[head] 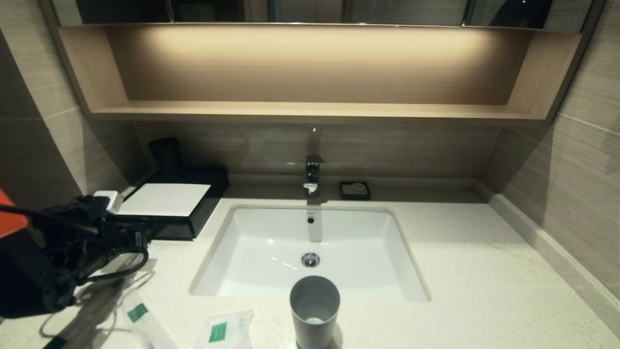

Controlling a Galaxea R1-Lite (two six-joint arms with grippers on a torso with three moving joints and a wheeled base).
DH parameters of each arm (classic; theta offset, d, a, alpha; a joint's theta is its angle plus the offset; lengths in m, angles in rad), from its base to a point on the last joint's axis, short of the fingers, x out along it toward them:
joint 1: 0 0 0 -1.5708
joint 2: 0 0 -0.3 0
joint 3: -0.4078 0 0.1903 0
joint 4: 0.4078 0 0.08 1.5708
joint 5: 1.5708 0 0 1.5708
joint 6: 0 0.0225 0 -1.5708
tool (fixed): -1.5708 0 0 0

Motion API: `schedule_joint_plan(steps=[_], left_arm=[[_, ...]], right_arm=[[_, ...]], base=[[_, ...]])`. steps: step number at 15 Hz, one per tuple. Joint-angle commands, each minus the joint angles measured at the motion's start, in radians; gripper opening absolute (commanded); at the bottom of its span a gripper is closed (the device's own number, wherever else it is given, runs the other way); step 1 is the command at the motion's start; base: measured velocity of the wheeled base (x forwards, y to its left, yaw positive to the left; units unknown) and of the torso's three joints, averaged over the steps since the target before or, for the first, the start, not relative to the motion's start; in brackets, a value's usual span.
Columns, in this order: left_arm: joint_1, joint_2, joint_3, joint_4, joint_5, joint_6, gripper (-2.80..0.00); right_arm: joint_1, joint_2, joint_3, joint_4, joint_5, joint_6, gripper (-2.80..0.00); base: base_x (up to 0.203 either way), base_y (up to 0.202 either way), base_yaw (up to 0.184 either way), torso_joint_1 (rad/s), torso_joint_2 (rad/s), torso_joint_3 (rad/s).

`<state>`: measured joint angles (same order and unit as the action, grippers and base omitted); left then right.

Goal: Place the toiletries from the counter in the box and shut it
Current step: Open the drawer

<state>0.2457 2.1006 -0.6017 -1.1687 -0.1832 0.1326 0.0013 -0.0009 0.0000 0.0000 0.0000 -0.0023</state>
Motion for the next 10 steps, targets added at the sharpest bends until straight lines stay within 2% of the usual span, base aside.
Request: schedule_joint_plan(steps=[1, 10], left_arm=[[0.0, 0.013, -0.001, -0.015, -0.001, 0.001, -2.8], [-0.002, 0.017, -0.009, -0.017, -0.001, 0.001, -2.8]], right_arm=[[0.0, -0.001, 0.002, 0.0, 0.0, -0.001, -2.8], [0.0, -0.001, 0.002, 0.0, 0.0, 0.0, -2.8]], base=[[0.0, 0.0, 0.0, 0.0, 0.0, 0.0], [0.0, 0.0, 0.0, 0.0, 0.0, 0.0]])
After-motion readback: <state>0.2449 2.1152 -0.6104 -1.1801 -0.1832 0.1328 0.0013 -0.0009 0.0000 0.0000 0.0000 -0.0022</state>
